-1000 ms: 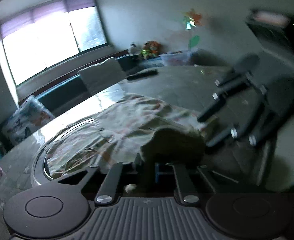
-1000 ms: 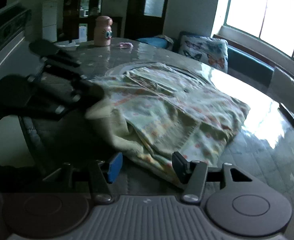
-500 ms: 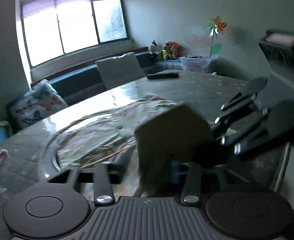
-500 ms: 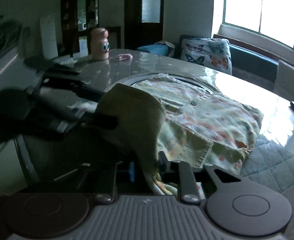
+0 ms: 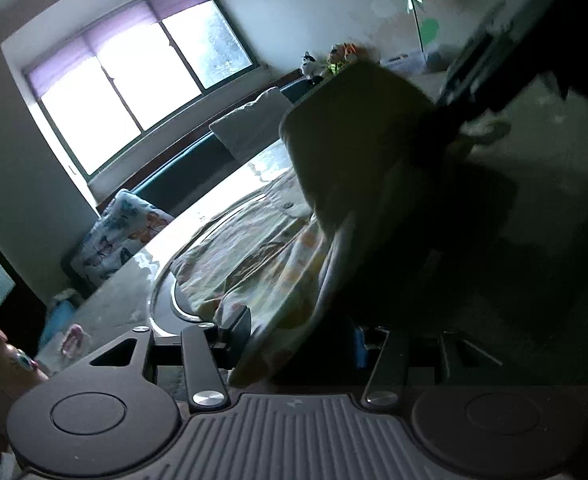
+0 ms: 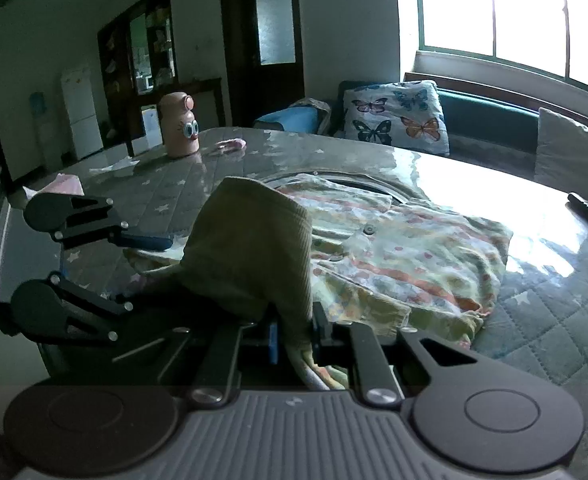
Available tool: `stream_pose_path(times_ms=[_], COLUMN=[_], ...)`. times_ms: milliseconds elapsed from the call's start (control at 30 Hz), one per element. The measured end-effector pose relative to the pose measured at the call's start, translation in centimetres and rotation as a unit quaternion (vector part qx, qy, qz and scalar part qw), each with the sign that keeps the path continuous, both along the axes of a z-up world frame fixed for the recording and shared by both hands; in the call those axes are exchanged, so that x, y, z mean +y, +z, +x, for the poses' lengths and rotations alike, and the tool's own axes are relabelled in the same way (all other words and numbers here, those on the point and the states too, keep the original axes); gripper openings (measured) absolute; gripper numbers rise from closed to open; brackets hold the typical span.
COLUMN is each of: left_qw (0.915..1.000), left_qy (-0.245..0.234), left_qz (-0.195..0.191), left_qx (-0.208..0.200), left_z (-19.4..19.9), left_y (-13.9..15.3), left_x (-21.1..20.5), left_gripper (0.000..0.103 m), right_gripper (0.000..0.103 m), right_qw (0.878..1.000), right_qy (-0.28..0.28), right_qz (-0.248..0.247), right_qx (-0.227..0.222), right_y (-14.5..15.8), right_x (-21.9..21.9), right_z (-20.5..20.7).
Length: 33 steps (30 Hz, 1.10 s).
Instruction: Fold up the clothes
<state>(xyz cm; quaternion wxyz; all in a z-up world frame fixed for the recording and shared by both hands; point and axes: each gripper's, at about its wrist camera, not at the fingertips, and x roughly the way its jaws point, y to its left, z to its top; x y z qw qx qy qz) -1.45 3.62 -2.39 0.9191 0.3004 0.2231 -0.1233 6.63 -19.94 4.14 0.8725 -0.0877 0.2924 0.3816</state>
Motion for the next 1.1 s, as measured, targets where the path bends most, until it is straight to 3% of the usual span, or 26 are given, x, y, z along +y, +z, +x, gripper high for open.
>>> stream_pose_path(times_ms=[100,200,433,800,933,1100], left_qw=[1.0,0.9999,0.9979,0.9882,0.9884,0.9856], left_qy=[0.007,0.005,-0.014,-0.052,-0.047,-0.028], left_qz=[-0.003,-0.013,-0.063,-0.134,-0.138,-0.162], left_qx=[-0.004,-0.007,0.004,0.052,0.043,0.038], left_z=[0.2,0.0,-3.0,-10.3,-9.3,-5.3], left_y=[-0.1,0.4,3.4,8.9,9.2,9.1], left_x=[0.4,0.7,1.2,1.8,1.7,2.9], left_gripper=[0.024,0.012,0.01,0.009,0.009,0.009], right_gripper=[0.012,0.01,0.009,0.008,0.008,0.008], right_qw=[1.0,1.0,0.999,0.998,0.998,0.999], right_qy=[-0.005,-0.007,0.001,0.048,0.052,0.047], right_qz=[0.001,0.006,0.024,0.035,0.027,0.021], right_qx=[-0.002,-0.004,-0.021,0.004,-0.003,-0.013], right_y=[0.0,0.1,2.2,6.1,7.0,7.8], right_x=[0.0,-0.1,-1.7,-5.1,-4.9,-3.3], right_z=[-0.1,-0.4,-2.4,-9.7,-9.1,-5.4])
